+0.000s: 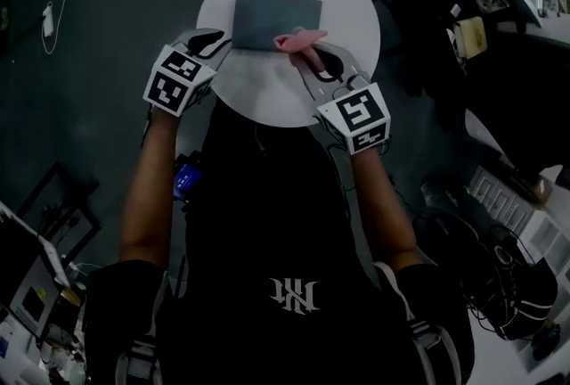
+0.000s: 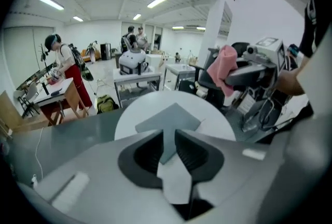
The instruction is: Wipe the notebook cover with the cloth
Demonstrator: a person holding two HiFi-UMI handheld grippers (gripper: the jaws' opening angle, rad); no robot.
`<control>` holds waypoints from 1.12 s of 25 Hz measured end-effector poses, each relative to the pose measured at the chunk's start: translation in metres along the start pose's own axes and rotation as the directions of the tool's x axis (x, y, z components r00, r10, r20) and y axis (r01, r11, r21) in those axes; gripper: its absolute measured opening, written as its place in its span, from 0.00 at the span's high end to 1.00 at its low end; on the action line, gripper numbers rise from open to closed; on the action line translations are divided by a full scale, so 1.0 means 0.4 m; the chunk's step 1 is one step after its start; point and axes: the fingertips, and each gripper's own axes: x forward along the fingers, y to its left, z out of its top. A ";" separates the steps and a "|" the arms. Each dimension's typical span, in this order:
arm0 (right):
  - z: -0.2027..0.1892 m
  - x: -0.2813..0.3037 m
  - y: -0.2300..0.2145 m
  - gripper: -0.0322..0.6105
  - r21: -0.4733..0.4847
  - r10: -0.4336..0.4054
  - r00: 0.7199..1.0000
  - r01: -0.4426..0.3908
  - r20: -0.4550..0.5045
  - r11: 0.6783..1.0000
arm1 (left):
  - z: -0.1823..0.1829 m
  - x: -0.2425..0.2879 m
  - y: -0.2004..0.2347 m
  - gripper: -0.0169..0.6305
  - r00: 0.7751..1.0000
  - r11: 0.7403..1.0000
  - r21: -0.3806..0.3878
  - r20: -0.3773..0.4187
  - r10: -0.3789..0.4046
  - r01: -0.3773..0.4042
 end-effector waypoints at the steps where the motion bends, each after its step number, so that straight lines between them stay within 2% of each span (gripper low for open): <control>1: 0.043 -0.017 0.025 0.90 -0.005 0.016 0.999 -0.016 0.034 1.000 | 0.037 -0.045 -0.014 0.87 0.999 1.000 0.006 0.050 -0.005 0.004; 4: 0.163 -0.075 0.092 0.90 -0.039 0.061 0.989 -0.056 0.133 0.998 | 0.135 -0.179 -0.066 0.88 0.983 0.999 0.048 0.180 -0.024 0.016; 7: 0.285 -0.119 0.130 0.90 -0.089 0.103 0.965 -0.083 0.243 0.993 | 0.231 -0.305 -0.098 0.92 0.945 0.993 0.115 0.322 -0.059 0.023; 8: 0.321 -0.136 0.142 0.90 -0.108 0.126 0.951 -0.099 0.281 0.989 | 0.261 -0.346 -0.110 0.96 0.923 0.989 0.146 0.375 -0.080 0.026; 11: 0.428 -0.205 0.190 0.91 -0.155 0.204 0.900 -0.155 0.385 0.976 | 0.345 -0.480 -0.138 0.97 0.842 0.973 0.226 0.518 -0.150 0.034; 14: 0.520 -0.312 0.260 0.91 -0.192 0.236 0.853 -0.163 0.466 0.968 | 0.400 -0.652 -0.177 0.97 0.751 0.968 0.245 0.629 -0.203 0.056; 17: 0.532 -0.407 0.377 0.91 -0.218 0.273 0.808 -0.183 0.522 0.959 | 0.365 -0.786 -0.219 0.97 0.651 0.963 0.248 0.716 -0.253 0.102; 19: 0.525 -0.435 0.455 0.91 -0.226 0.304 0.777 -0.212 0.552 0.951 | 0.326 -0.832 -0.231 0.97 0.609 0.952 0.265 0.733 -0.302 0.153; 21: 0.514 -0.461 0.537 0.91 -0.217 0.325 0.739 -0.242 0.590 0.946 | 0.277 -0.865 -0.256 0.97 0.597 0.936 0.295 0.722 -0.351 0.194; 24: 0.486 -0.476 0.655 0.90 -0.150 0.312 0.689 -0.286 0.654 0.946 | 0.183 -0.904 -0.302 0.97 0.598 0.907 0.337 0.683 -0.420 0.252; 25: 0.471 -0.469 0.693 0.90 -0.126 0.299 0.689 -0.291 0.660 0.948 | 0.148 -0.916 -0.313 0.97 0.598 0.898 0.349 0.670 -0.440 0.269; 26: 0.453 -0.457 0.733 0.90 -0.108 0.287 0.702 -0.289 0.652 0.951 | 0.113 -0.928 -0.320 0.97 0.598 0.890 0.355 0.660 -0.455 0.285; 28: 0.418 -0.424 0.809 0.90 -0.087 0.266 0.744 -0.271 0.613 0.959 | 0.046 -0.951 -0.326 0.97 0.589 0.877 0.352 0.650 -0.480 0.327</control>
